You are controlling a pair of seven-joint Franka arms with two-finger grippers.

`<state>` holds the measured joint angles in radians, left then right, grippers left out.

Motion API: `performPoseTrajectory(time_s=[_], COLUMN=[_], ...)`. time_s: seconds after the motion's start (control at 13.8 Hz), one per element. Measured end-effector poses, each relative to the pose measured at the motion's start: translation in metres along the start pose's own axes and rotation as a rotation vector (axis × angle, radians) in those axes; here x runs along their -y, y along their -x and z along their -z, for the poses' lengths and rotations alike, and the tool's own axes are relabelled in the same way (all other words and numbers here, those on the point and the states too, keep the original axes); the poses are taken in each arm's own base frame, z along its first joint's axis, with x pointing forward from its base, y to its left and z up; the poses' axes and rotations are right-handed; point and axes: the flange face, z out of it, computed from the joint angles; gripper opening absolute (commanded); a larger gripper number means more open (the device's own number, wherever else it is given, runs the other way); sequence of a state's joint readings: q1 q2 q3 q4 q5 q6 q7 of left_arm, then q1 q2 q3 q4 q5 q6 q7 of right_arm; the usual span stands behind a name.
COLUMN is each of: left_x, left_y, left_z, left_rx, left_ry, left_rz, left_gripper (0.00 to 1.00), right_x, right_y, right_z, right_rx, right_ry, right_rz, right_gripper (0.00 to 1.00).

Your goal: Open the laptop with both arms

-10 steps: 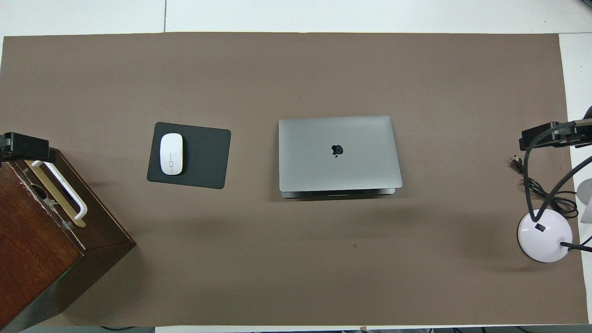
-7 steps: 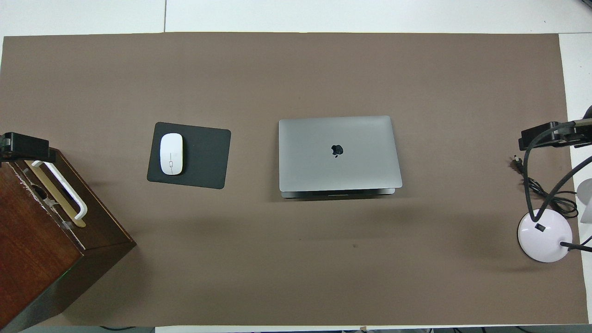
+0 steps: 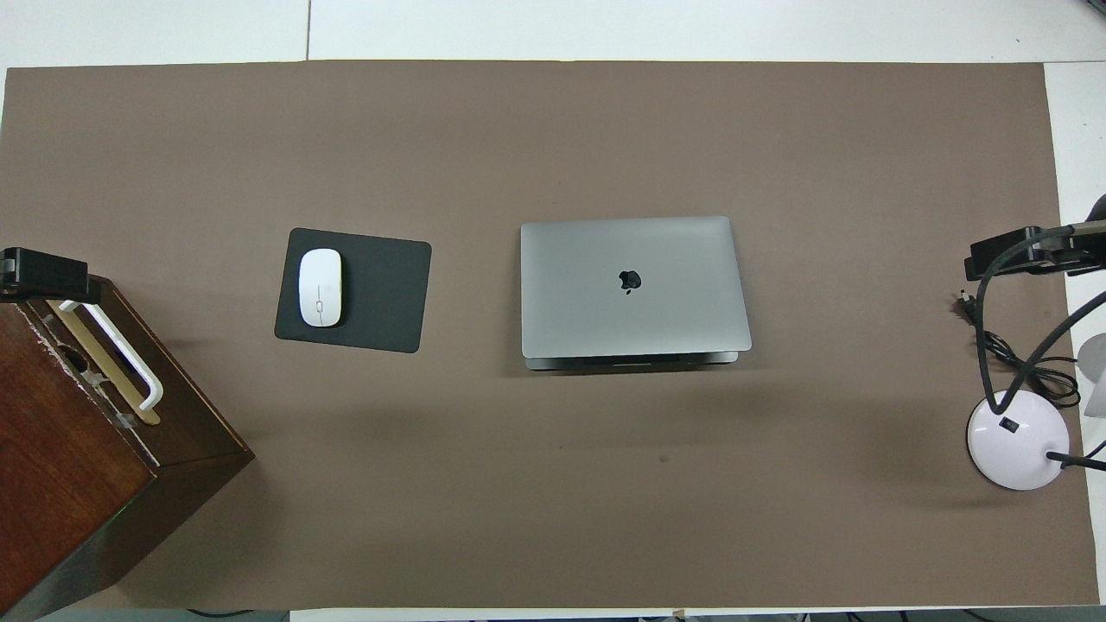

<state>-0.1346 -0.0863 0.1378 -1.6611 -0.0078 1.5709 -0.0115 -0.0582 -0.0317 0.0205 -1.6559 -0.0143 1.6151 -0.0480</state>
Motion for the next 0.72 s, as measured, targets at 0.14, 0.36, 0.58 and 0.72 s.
performPoseTrajectory(time_s=[0.14,0.36,0.58,0.72], left_x=[-0.0001,0.0009,0.0014,0.0016], left_y=[0.0001,0.0003,0.0009,0.0015], left_z=[0.0001,-0.0002,-0.0008,-0.0013], left_rx=[0.000,0.002,0.008,0.013], left_ry=[0.000,0.000,0.000,0.000], left_rz=[0.000,0.002,0.003,0.007], left_gripper=[1.00,1.00,1.00,1.00], right_x=[0.0000,0.0000,0.0001,0.0001], right_y=[0.0000,0.0000,-0.0001,-0.0001], right_z=[0.0001,0.0001,0.0001,0.0001], right_rx=[-0.001,-0.001,-0.001,-0.001], right_ry=[-0.001,-0.001,-0.001,-0.001], right_rz=[0.000,0.000,0.000,0.000], right_gripper=[1.00,1.00,1.00,1.00])
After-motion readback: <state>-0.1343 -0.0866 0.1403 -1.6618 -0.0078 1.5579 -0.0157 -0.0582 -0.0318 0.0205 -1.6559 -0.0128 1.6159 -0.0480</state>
